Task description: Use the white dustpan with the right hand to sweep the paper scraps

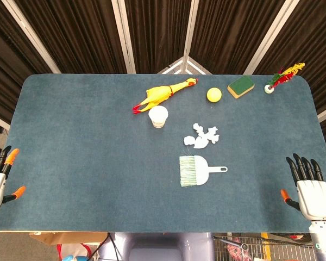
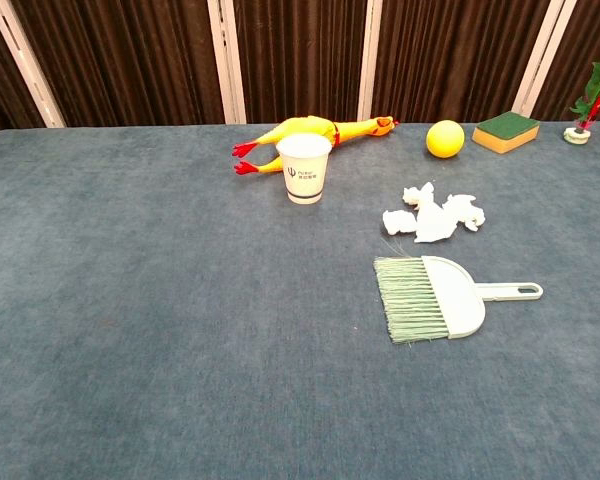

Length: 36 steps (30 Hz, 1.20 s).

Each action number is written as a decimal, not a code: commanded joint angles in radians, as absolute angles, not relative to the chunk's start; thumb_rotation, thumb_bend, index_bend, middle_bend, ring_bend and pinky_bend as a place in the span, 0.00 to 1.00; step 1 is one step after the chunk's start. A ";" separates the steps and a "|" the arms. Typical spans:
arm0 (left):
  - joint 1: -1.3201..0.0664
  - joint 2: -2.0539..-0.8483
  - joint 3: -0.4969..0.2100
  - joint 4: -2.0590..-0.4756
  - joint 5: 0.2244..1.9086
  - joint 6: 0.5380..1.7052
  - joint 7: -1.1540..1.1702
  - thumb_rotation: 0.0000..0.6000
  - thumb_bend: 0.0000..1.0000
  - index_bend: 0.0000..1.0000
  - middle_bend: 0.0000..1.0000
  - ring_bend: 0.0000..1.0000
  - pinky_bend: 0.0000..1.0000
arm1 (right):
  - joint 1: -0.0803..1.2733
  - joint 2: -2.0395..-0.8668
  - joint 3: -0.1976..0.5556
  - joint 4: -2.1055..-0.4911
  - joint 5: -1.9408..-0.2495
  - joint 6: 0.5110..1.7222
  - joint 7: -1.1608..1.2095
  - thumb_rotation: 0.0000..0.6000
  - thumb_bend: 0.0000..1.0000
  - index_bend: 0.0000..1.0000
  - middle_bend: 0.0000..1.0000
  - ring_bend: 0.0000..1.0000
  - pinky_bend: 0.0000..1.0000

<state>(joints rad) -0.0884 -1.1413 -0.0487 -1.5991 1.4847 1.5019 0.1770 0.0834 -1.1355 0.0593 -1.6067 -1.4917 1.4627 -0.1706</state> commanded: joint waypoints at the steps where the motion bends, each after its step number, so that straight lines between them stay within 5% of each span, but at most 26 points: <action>1: -0.089 -1.140 -0.050 -1.599 1.484 1.501 0.175 1.00 0.01 0.00 0.00 0.00 0.00 | 0.084 -1.134 0.060 -1.609 -1.493 1.465 -0.171 1.00 0.32 0.00 0.00 0.00 0.00; 24: -0.087 -1.136 -0.053 -1.605 1.481 1.505 0.155 1.00 0.01 0.00 0.00 0.00 0.00 | 0.115 -1.145 0.069 -1.626 -1.476 1.415 -0.180 1.00 0.31 0.00 0.00 0.00 0.00; 26: -0.089 -1.137 -0.053 -1.604 1.484 1.504 0.158 1.00 0.01 0.00 0.00 0.00 0.00 | 0.131 -1.148 0.080 -1.628 -1.472 1.402 -0.195 1.00 0.32 0.00 0.07 0.08 0.10; 29: -0.089 -1.138 -0.052 -1.604 1.485 1.505 0.156 1.00 0.01 0.00 0.00 0.00 0.00 | 0.158 -1.158 0.102 -1.625 -1.470 1.389 -0.215 1.00 0.32 0.00 0.33 0.35 0.38; 33: -0.090 -1.140 -0.056 -1.602 1.488 1.510 0.148 1.00 0.01 0.00 0.00 0.00 0.00 | 0.225 -1.191 0.142 -1.617 -1.427 1.311 -0.255 1.00 0.32 0.11 0.78 0.81 0.73; 36: -0.092 -1.141 -0.057 -1.599 1.486 1.505 0.144 1.00 0.01 0.00 0.00 0.00 0.00 | 0.292 -1.235 0.166 -1.614 -1.373 1.222 -0.337 1.00 0.32 0.17 0.89 0.91 0.79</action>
